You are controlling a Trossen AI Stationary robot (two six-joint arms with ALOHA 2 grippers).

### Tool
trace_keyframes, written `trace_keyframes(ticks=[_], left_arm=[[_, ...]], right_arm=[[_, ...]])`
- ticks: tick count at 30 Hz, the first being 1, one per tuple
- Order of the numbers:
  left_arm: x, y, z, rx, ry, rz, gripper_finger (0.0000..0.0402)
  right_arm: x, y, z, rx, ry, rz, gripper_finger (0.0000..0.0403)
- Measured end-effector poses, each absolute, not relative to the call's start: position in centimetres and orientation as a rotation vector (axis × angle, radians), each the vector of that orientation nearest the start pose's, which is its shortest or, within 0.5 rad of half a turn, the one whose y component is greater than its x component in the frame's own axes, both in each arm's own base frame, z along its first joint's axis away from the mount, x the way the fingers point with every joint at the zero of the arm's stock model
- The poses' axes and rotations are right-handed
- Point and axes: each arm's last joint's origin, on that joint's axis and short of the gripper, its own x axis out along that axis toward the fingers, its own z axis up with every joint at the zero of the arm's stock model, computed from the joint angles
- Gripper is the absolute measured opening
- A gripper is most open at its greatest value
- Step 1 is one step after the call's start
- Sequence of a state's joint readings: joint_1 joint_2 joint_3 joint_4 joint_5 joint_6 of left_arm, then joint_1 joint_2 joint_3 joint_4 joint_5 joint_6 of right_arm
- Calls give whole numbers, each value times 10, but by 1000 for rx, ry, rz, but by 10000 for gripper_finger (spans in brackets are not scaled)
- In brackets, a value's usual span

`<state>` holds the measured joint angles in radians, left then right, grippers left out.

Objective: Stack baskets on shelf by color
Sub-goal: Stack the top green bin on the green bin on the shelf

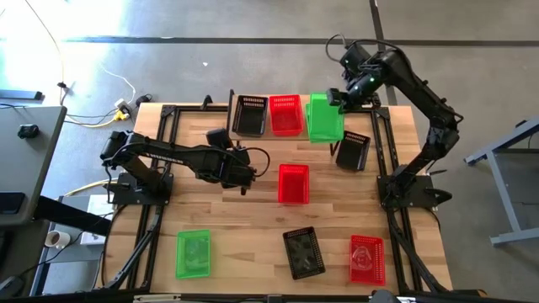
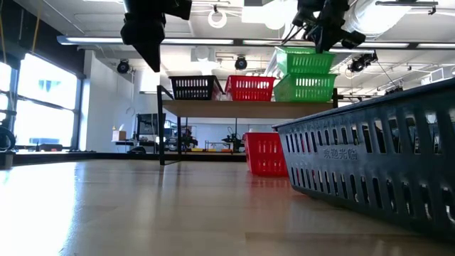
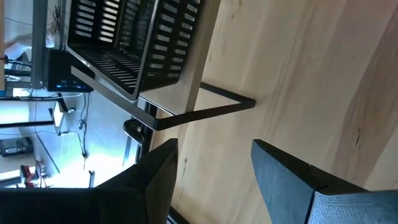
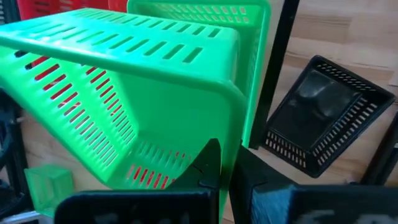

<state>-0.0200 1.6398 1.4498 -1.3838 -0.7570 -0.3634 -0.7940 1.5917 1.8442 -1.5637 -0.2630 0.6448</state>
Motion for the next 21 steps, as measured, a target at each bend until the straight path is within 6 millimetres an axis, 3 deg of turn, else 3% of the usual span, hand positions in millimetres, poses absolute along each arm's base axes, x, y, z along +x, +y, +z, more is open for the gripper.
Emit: trace_keyframes(ticks=[13,21], left_arm=[[290,14,290,307,1344,807,195],[290,14,290,307,1344,807,195]], right_arm=[[197,-190,373,1209,1095,-785,0],[198,-192,372,1187,1087,-759,0]])
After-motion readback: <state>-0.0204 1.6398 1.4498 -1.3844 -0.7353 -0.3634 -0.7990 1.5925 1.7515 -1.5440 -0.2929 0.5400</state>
